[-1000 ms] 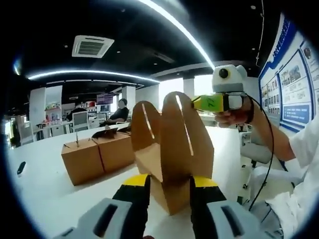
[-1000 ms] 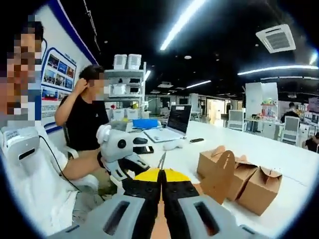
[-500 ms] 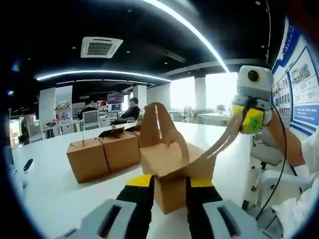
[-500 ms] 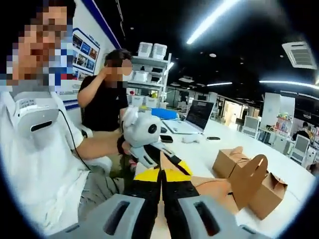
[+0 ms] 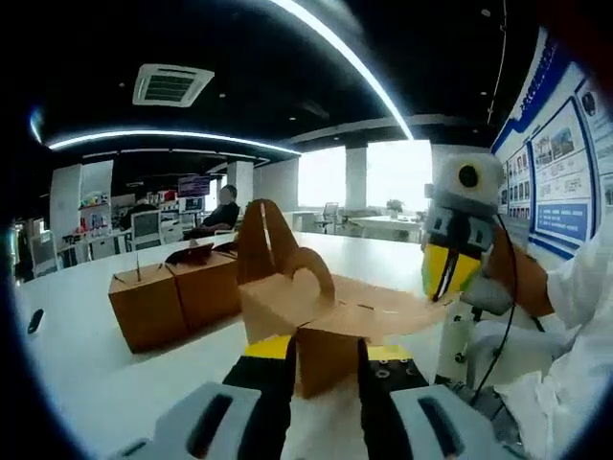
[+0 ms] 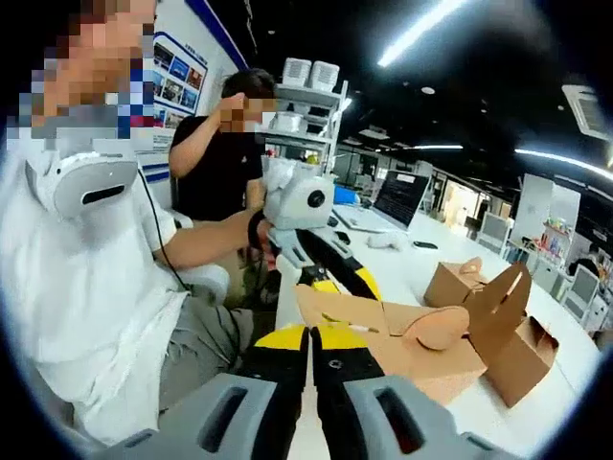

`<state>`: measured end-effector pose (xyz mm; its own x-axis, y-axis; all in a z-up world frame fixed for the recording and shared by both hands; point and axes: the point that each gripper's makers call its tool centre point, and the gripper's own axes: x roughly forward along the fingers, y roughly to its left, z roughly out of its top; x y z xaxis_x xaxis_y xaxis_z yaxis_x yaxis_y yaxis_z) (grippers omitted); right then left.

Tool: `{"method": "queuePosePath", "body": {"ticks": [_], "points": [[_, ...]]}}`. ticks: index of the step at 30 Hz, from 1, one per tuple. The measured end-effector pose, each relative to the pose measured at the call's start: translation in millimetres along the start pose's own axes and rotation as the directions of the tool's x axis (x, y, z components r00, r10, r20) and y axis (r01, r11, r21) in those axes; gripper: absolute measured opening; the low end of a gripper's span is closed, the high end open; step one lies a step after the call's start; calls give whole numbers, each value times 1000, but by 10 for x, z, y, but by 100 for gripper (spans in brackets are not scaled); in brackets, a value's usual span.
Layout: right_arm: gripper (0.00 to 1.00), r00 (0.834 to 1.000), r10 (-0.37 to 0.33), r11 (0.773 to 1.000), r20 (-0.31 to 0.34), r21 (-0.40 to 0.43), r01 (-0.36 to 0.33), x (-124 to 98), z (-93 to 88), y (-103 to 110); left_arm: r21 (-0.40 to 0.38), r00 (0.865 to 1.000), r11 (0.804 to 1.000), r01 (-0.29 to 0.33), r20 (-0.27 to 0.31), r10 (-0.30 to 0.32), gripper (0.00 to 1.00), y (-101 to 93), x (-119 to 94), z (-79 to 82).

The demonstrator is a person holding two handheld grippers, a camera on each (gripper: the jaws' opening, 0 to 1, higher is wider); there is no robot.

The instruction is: Pick up one paper box from the group, open the paper box, and remove the item inside

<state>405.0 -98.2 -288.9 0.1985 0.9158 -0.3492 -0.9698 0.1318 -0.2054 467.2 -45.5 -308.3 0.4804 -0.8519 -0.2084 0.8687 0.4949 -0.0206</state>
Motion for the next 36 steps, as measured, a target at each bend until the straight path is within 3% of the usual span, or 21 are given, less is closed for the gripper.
{"method": "queuePosePath", "body": {"ticks": [5,15,20,26,30,33,36], "points": [[4,999,-46,998,15,34,45,-65,-16,-143,-25,997,1000,0,74,2,28,59,-99,175],[4,999,-49,999,24,8,49,-75,13,-130,-38,984,999,-38,173,44,28,85,-61,385],[4,998,-55,998,12,13,55,-79,-25,-153,15,992,999,-48,116,46,30,9,91,258],[4,998,-59,998,5,26,59,-99,-39,-138,25,994,999,-38,100,36,32,-6,104,226],[6,997,-63,997,33,38,62,-125,-8,-164,25,996,999,-33,80,31,32,-21,139,169],[10,998,-51,996,46,72,47,-144,-35,-140,16,996,999,-36,87,34,32,-14,134,180],[21,996,-49,994,74,99,41,-207,-27,-112,20,996,999,-38,79,36,32,-11,141,159]]}}
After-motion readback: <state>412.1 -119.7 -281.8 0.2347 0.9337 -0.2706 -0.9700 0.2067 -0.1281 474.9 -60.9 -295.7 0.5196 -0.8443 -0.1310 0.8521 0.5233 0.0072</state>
